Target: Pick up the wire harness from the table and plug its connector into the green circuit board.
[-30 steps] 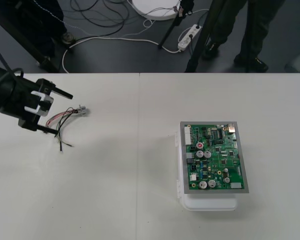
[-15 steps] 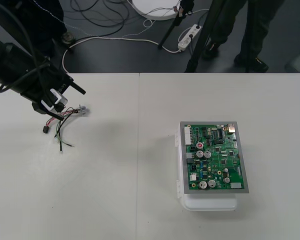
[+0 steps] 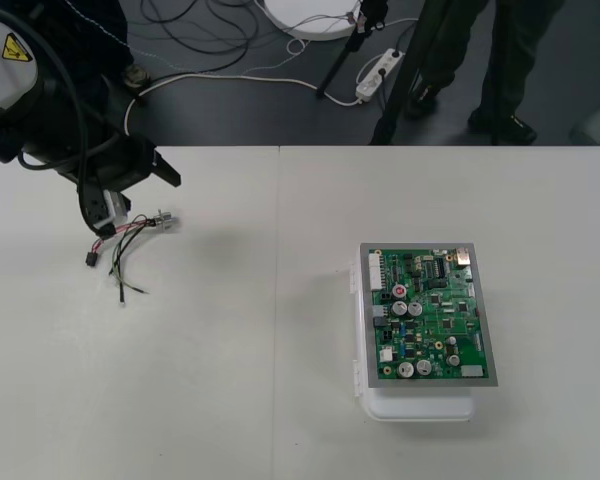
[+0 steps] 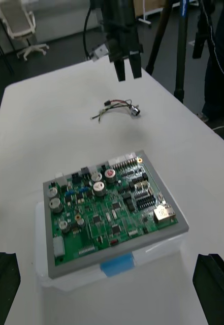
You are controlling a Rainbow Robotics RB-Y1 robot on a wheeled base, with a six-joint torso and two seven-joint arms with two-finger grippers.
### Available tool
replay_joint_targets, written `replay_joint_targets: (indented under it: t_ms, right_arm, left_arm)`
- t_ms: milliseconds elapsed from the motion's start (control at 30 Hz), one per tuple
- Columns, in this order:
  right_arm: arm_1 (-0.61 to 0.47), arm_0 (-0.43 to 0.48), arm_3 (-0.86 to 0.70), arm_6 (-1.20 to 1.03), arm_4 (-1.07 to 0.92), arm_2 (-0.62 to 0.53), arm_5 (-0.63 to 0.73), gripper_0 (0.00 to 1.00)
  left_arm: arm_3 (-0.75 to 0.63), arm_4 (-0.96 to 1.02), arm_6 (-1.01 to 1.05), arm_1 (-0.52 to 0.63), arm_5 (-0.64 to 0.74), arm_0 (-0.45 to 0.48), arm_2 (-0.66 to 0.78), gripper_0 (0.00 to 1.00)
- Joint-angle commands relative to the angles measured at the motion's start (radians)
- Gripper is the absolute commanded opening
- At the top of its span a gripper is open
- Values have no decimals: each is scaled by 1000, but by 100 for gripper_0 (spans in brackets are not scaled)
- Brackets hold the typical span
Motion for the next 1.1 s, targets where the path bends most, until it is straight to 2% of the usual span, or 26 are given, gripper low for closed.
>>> replay_joint_targets:
  t_ms: [33, 200, 300, 400, 633, 800, 1100]
  right_arm:
    - [-67, 21, -3, 74, -109, 107, 46, 100]
    - [-117, 12, 6, 204, -183, 183, 111, 100]
    - [-116, 0, 12, 264, -186, 192, 117, 100]
    - [-116, -28, 29, 338, -216, 247, 117, 100]
    - [-151, -167, 133, 503, -379, 509, 112, 100]
    - [-162, -299, 219, 626, -469, 692, 68, 100]
    - [-162, -299, 219, 626, -469, 692, 68, 100]
  left_arm:
    - [25, 3, -208, 4, 107, -61, -17, 95]
    - [42, -14, -386, -13, 127, -62, -17, 94]
    - [41, -29, -496, -21, 145, -62, -17, 95]
    - [41, -57, -603, -33, 151, -62, -17, 94]
    - [38, -152, -807, -71, 153, -62, -28, 94]
    - [42, -189, -932, -94, 181, -102, -118, 94]
    - [148, -195, -1011, -171, 243, -217, -336, 95]
